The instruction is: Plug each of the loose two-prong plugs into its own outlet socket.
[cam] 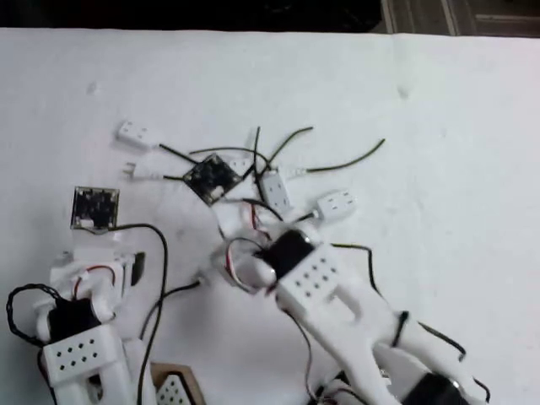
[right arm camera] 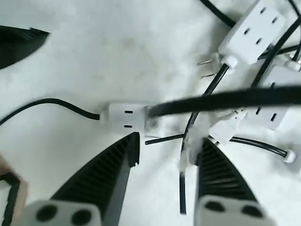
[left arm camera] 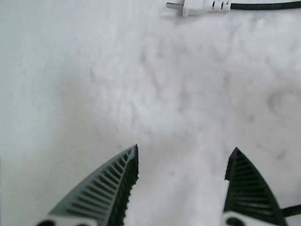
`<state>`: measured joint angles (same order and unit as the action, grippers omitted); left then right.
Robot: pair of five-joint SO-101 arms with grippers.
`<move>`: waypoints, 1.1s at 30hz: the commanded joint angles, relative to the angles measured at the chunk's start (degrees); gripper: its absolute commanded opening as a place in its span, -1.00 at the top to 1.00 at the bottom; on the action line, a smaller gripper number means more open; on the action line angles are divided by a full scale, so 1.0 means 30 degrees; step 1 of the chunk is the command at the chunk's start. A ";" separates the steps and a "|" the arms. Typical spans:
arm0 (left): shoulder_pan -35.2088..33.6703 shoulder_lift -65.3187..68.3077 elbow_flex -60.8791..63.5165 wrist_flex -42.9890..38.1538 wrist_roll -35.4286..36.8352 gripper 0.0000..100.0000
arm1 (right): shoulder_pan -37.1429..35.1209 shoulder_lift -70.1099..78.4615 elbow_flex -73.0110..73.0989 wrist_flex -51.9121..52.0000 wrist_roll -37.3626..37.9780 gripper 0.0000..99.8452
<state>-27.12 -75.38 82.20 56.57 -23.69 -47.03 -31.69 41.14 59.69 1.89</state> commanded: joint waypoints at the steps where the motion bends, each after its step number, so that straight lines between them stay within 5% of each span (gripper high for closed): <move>1: 0.0220 -0.0278 -0.0059 -0.0059 0.0029 0.40 | -0.0484 -0.2359 -0.0791 0.1451 0.0059 0.82; 4: 0.0689 -0.0278 -0.0088 -0.0059 0.0059 0.40 | -0.0630 -0.3619 -0.0762 0.2916 0.0059 0.98; 13: 0.4322 -0.0278 -0.0733 0.0293 0.0000 0.40 | 0.2330 -0.5026 -0.0176 0.6813 0.0029 0.96; 23: 0.8073 -0.0161 -0.5392 0.6359 -0.2110 0.40 | 0.3004 -0.5143 0.3487 0.4791 0.0029 0.96; 33: 0.9333 0.4586 -0.7443 0.6505 -0.2198 0.32 | 0.5407 -0.5026 0.4337 0.2828 0.0029 0.97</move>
<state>-0.57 -71.43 65.93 75.74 -29.49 -31.82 -45.49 54.42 69.19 1.98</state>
